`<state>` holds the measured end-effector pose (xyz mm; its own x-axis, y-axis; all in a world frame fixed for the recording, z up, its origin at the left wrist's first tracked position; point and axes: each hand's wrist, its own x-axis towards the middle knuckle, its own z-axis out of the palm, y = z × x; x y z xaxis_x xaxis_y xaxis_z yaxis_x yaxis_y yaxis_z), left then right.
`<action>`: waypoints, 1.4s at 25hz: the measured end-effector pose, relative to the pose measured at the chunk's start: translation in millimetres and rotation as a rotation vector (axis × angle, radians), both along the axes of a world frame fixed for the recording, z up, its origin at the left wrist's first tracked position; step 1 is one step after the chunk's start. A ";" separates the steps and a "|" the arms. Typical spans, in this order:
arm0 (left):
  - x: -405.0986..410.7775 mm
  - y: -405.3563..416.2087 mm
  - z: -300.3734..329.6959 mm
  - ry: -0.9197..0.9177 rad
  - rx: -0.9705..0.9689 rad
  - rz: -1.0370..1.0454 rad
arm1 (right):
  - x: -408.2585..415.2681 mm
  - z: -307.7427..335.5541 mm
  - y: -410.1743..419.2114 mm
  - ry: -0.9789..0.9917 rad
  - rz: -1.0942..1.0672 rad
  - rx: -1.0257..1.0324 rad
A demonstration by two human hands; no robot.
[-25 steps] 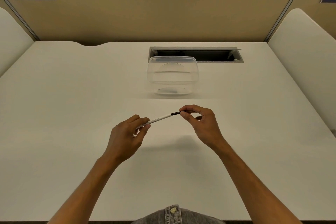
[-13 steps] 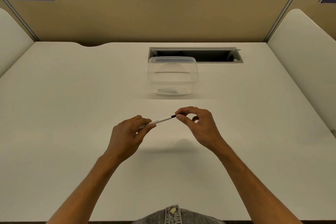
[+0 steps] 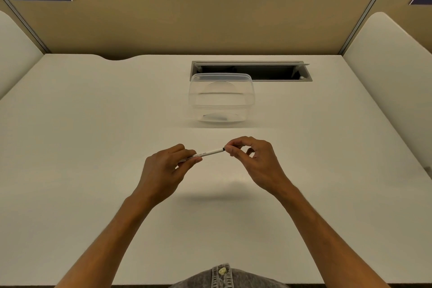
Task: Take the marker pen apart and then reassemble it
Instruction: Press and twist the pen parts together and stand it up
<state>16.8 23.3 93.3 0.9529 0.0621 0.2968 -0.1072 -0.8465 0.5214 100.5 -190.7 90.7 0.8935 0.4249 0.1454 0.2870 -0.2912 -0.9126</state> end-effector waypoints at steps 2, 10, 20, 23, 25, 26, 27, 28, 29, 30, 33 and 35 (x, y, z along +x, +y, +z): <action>0.1 -0.1 1.1 -0.015 0.009 -0.003 | 0.4 0.9 -0.3 -0.013 0.002 -0.013; 2.4 -1.1 7.4 -0.039 0.046 -0.040 | -0.3 2.2 3.0 -0.080 -0.014 -0.090; 6.3 -1.6 14.6 -0.005 -0.057 -0.028 | -6.2 4.2 -1.2 -0.262 0.042 -0.143; 6.9 0.3 14.6 0.054 -0.094 -0.060 | -5.2 4.1 -2.3 -0.314 0.061 -0.185; 7.6 1.3 13.3 0.075 -0.119 -0.089 | -5.1 4.1 -2.5 -0.332 0.078 -0.205; 7.6 2.0 12.7 0.072 -0.139 -0.092 | -4.9 4.5 -2.3 -0.334 0.083 -0.215; 7.7 2.6 12.6 0.062 -0.156 -0.090 | -4.7 5.3 -1.9 -0.330 0.088 -0.222; 7.4 3.1 12.8 0.046 -0.163 -0.087 | -4.6 6.3 -1.5 -0.320 0.092 -0.225; 7.2 3.2 13.5 0.026 -0.155 -0.087 | -4.8 7.7 -1.1 -0.306 0.097 -0.223; 7.2 3.0 14.7 0.004 -0.137 -0.090 | -5.0 8.8 -0.6 -0.287 0.100 -0.215; 7.9 1.3 20.6 -0.062 -0.061 -0.096 | -6.2 11.6 1.0 -0.195 0.102 -0.160; 8.2 -0.4 24.2 -0.105 0.001 -0.108 | -6.4 13.1 1.7 -0.104 0.094 -0.103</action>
<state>25.1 22.9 117.5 0.9176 -0.0391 0.3956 -0.2516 -0.8275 0.5019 94.2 -189.1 103.8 0.8314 0.5236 0.1862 0.4087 -0.3492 -0.8432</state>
